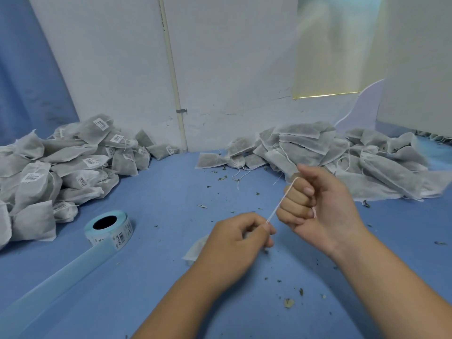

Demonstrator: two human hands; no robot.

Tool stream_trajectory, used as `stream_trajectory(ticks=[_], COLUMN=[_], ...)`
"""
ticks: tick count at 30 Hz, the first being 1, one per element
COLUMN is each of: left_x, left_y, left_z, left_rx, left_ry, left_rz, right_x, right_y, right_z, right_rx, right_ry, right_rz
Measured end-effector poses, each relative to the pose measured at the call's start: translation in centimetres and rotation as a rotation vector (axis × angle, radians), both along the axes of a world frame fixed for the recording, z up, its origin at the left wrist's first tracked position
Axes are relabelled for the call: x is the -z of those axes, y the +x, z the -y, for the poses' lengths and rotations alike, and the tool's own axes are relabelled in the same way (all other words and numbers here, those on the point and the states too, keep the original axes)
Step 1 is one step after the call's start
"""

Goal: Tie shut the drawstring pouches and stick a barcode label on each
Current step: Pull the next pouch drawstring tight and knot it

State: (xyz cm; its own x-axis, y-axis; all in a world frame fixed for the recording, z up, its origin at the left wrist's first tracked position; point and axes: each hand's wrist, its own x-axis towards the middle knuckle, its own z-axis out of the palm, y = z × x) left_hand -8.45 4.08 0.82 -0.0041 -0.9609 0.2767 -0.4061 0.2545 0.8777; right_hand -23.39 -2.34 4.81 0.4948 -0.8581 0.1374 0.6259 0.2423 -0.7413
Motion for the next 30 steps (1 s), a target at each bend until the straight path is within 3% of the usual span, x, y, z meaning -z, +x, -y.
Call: stream_trajectory(ticks=[5,10,15,23,27,30], left_x=[-1.0,-2.0,-2.5,-2.6,-2.6,-2.2], left_y=[1.4,2.6,3.8,4.1,4.4,4.4], left_z=[0.2,-0.4,-0.4,0.0,0.0,0.2], left_rx=[-0.012,0.078,0.123,0.076,-0.074,-0.226], left_ry=[0.1,0.169,0.123,0.015,-0.027,-0.114], left_rz=[-0.053,-0.075,-0.412,-0.756,-0.685,-0.37], right_x=[0.3,1.4,1.9,3.0,3.1,3.0], right_y=[-0.4,0.2,0.7,3.2,3.8,3.7], right_z=[0.5,0.5,0.2,-1.1,-1.7,-2.3], right_rx=[0.041,0.244,0.485,0.514,0.445,0.365], right_ry=[-0.039,-0.223,-0.442,-0.645,-0.746,-0.864], right_rz=[-0.065,-0.296,-0.782,-0.967,-1.071,-1.098])
